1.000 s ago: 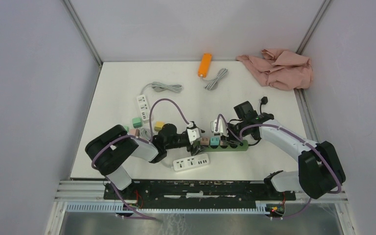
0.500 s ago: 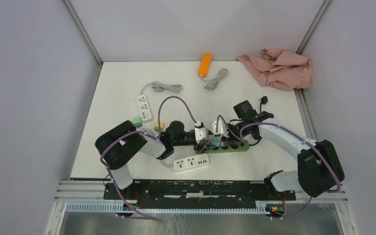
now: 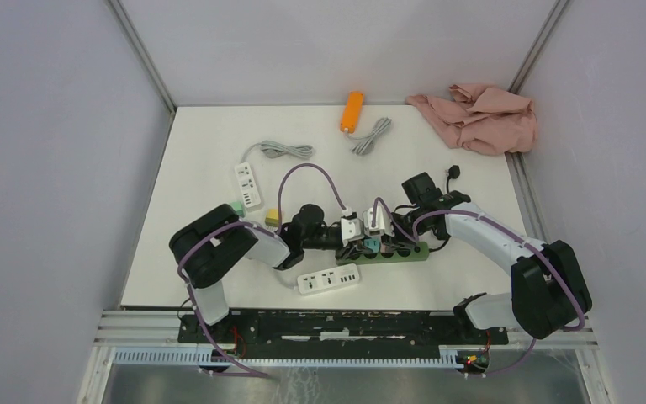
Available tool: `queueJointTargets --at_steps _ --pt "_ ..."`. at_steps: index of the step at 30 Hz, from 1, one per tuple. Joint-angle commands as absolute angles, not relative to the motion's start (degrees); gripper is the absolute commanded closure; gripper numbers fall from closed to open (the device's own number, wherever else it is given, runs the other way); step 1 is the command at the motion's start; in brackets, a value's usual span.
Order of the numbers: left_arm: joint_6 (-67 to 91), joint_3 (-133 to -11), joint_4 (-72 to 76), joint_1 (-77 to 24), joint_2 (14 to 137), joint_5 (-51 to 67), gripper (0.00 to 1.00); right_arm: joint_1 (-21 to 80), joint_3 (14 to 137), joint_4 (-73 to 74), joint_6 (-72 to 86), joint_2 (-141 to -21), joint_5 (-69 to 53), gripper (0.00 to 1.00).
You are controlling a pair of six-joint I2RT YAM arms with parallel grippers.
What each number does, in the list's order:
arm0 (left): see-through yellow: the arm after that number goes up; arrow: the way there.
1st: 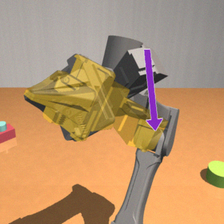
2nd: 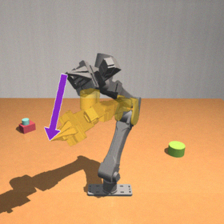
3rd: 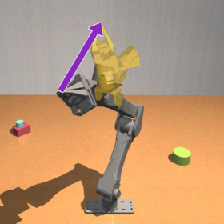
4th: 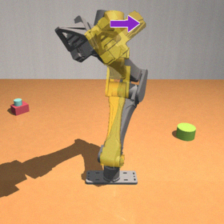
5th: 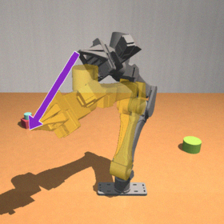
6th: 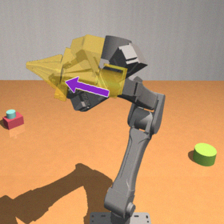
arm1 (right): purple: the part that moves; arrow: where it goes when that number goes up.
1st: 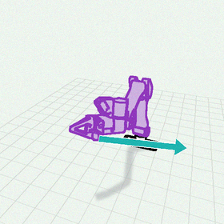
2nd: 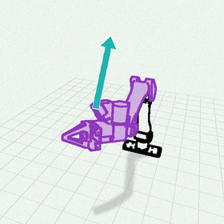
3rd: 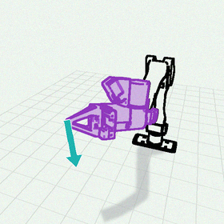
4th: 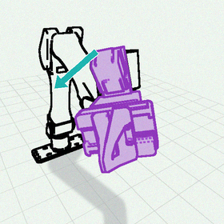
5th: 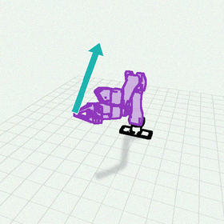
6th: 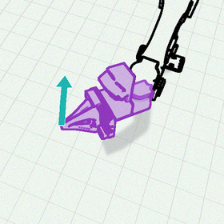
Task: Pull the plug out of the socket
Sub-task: Remove the plug from the socket.
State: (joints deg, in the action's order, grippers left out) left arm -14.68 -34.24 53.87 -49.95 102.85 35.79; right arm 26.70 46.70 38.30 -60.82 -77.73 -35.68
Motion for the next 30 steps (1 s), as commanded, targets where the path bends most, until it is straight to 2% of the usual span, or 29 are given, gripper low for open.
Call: queueJointTargets --at_steps 1,9,13,17,20,27,30 --pt "-16.91 -37.09 51.34 -50.34 104.19 36.20 0.97 27.38 49.32 38.46 -59.92 -77.09 -37.43 1.00" --pt "-18.03 -38.48 48.86 -50.77 105.20 36.99 0.97 27.67 49.84 33.10 -50.92 -77.26 -42.56 1.00" --pt "-18.56 -39.12 47.29 -50.97 105.58 37.00 0.97 27.56 49.72 28.86 -45.16 -77.42 -39.47 1.00" --pt "-18.56 -39.03 47.24 -50.90 105.60 36.90 0.97 25.28 49.25 30.79 -49.94 -76.69 -36.74 1.00" --pt "-18.49 -39.26 46.79 -50.98 105.82 36.85 0.97 23.49 48.09 36.45 -59.79 -75.98 -36.56 1.00" --pt "-18.74 -39.11 47.01 -50.95 105.98 36.56 0.97 23.29 46.97 48.13 -75.59 -76.10 -47.62 1.00" --pt "-18.83 -39.31 46.93 -50.95 106.17 36.61 0.97 26.02 47.13 45.70 -73.83 -77.11 -48.81 1.00"
